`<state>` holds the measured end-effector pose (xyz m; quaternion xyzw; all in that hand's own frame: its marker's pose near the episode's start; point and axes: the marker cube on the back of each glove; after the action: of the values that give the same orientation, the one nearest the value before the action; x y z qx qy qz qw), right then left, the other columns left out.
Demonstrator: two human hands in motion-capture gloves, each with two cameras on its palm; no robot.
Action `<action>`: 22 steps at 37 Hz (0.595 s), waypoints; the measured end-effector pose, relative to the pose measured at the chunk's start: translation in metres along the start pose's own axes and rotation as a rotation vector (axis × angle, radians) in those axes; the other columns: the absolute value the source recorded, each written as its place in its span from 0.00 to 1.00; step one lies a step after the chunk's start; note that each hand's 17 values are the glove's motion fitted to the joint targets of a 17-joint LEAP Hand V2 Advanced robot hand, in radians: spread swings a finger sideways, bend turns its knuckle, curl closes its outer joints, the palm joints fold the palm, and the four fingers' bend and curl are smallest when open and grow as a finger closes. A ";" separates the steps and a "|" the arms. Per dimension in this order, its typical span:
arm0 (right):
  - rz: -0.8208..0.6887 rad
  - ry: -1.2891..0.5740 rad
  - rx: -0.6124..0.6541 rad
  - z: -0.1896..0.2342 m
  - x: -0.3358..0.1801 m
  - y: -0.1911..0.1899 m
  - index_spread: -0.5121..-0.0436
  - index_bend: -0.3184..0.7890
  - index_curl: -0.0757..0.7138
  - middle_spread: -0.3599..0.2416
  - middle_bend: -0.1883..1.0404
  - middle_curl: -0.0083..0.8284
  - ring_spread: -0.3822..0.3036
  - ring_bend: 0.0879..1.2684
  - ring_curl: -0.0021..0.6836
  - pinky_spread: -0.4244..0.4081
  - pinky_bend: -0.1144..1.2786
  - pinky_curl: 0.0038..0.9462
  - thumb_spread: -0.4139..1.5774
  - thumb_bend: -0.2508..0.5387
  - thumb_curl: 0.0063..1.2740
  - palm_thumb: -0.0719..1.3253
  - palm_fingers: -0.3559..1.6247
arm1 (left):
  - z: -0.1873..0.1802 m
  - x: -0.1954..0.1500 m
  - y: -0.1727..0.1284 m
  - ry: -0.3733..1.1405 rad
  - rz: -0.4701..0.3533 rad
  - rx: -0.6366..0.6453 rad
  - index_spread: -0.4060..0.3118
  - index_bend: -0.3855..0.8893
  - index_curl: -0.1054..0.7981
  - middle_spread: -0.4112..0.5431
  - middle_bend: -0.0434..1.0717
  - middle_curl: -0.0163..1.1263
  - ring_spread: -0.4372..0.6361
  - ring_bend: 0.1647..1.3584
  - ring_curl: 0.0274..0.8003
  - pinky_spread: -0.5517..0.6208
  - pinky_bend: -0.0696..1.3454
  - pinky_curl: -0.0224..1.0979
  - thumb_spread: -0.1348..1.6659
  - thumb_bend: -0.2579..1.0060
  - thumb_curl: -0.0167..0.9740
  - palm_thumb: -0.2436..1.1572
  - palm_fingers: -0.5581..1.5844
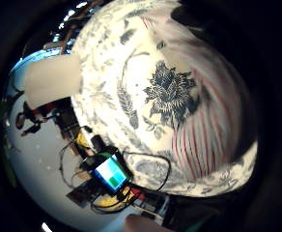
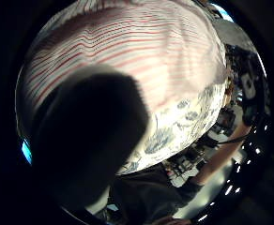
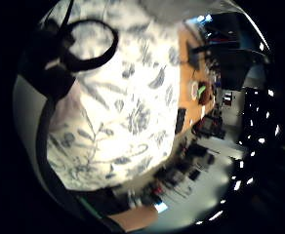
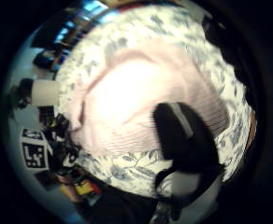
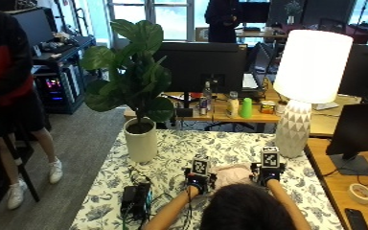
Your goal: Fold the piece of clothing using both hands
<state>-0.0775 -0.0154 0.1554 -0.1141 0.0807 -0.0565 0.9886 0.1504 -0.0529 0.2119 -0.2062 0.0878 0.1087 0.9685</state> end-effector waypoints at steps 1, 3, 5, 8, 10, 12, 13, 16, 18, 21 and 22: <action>0.001 0.001 -0.060 0.005 -0.002 0.002 0.52 0.35 0.37 0.44 0.34 0.54 0.38 0.37 0.61 0.43 0.46 0.42 0.87 0.27 0.21 0.61 0.62 | 0.002 -0.005 -0.010 0.012 -0.078 0.054 0.56 0.43 0.50 0.66 0.14 0.25 0.61 0.33 0.48 0.65 0.44 0.40 0.78 0.16 0.20 0.22 0.31; 0.017 0.002 -0.155 0.017 -0.004 0.001 0.52 0.32 0.35 0.47 0.30 0.53 0.42 0.36 0.62 0.48 0.48 0.43 0.87 0.23 0.19 0.54 0.56 | 0.006 -0.013 -0.027 0.029 -0.187 0.120 0.59 0.42 0.50 0.69 0.15 0.24 0.65 0.34 0.47 0.69 0.45 0.39 0.76 0.16 0.19 0.19 0.29; 0.046 -0.001 -0.229 0.027 -0.006 0.000 0.52 0.28 0.33 0.52 0.25 0.51 0.50 0.35 0.61 0.55 0.52 0.45 0.85 0.17 0.16 0.43 0.46 | 0.012 -0.018 -0.037 0.045 -0.225 0.105 0.63 0.35 0.46 0.73 0.18 0.24 0.70 0.35 0.47 0.73 0.47 0.39 0.73 0.14 0.18 0.14 0.24; 0.086 -0.027 -0.269 0.041 -0.011 -0.001 0.53 0.30 0.32 0.60 0.25 0.49 0.59 0.36 0.64 0.62 0.58 0.48 0.84 0.20 0.15 0.35 0.37 | 0.022 -0.021 -0.043 0.043 -0.221 0.066 0.65 0.35 0.43 0.77 0.19 0.24 0.76 0.33 0.44 0.78 0.47 0.38 0.69 0.14 0.18 0.11 0.21; 0.106 -0.059 -0.237 0.046 -0.014 -0.004 0.55 0.29 0.28 0.62 0.26 0.46 0.61 0.39 0.61 0.62 0.60 0.46 0.85 0.26 0.15 0.36 0.39 | 0.025 -0.019 -0.042 0.035 -0.187 0.043 0.65 0.35 0.41 0.79 0.19 0.24 0.79 0.33 0.43 0.81 0.47 0.37 0.68 0.15 0.17 0.11 0.20; 0.121 -0.089 -0.195 0.048 -0.017 -0.006 0.58 0.28 0.24 0.63 0.29 0.45 0.59 0.43 0.59 0.58 0.62 0.44 0.86 0.31 0.16 0.40 0.43 | 0.026 -0.018 -0.041 0.033 -0.184 0.027 0.65 0.35 0.39 0.80 0.20 0.23 0.81 0.32 0.42 0.82 0.47 0.37 0.66 0.15 0.17 0.12 0.20; 0.135 -0.099 -0.182 0.048 -0.018 -0.007 0.59 0.29 0.24 0.62 0.31 0.46 0.59 0.43 0.58 0.56 0.62 0.43 0.87 0.34 0.17 0.43 0.45 | 0.026 -0.019 -0.041 0.033 -0.198 0.030 0.65 0.35 0.39 0.81 0.20 0.24 0.82 0.33 0.42 0.83 0.47 0.36 0.66 0.15 0.17 0.12 0.20; 0.210 -0.106 -0.177 0.050 -0.020 -0.003 0.62 0.31 0.23 0.63 0.33 0.47 0.60 0.44 0.58 0.54 0.63 0.44 0.87 0.36 0.17 0.46 0.45 | 0.025 -0.020 -0.044 0.041 -0.230 0.052 0.65 0.36 0.37 0.83 0.20 0.23 0.85 0.33 0.41 0.85 0.46 0.36 0.65 0.15 0.17 0.12 0.20; 0.237 -0.109 -0.167 0.050 -0.022 -0.001 0.64 0.28 0.21 0.60 0.38 0.50 0.53 0.48 0.61 0.48 0.64 0.44 0.87 0.42 0.19 0.53 0.52 | 0.023 -0.020 -0.045 0.050 -0.242 0.076 0.66 0.36 0.36 0.83 0.20 0.24 0.86 0.33 0.40 0.85 0.46 0.35 0.64 0.16 0.17 0.13 0.20; 0.323 -0.015 -0.170 0.053 -0.016 0.000 0.67 0.28 0.19 0.57 0.41 0.51 0.46 0.52 0.61 0.42 0.63 0.42 0.86 0.49 0.22 0.62 0.57 | 0.020 -0.021 -0.049 0.057 -0.265 0.122 0.65 0.36 0.34 0.84 0.20 0.24 0.87 0.33 0.39 0.86 0.46 0.35 0.64 0.16 0.17 0.13 0.20; 0.375 0.042 -0.169 0.054 -0.010 -0.001 0.67 0.29 0.19 0.55 0.42 0.52 0.44 0.53 0.61 0.40 0.64 0.43 0.86 0.50 0.22 0.64 0.58 | 0.020 -0.021 -0.050 0.060 -0.267 0.125 0.65 0.36 0.34 0.84 0.20 0.24 0.87 0.33 0.39 0.86 0.46 0.35 0.63 0.16 0.17 0.14 0.20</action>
<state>-0.0780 -0.0038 0.2086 -0.1782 0.1257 0.1332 0.9668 0.1455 -0.0926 0.2534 -0.1584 0.0949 -0.0329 0.9822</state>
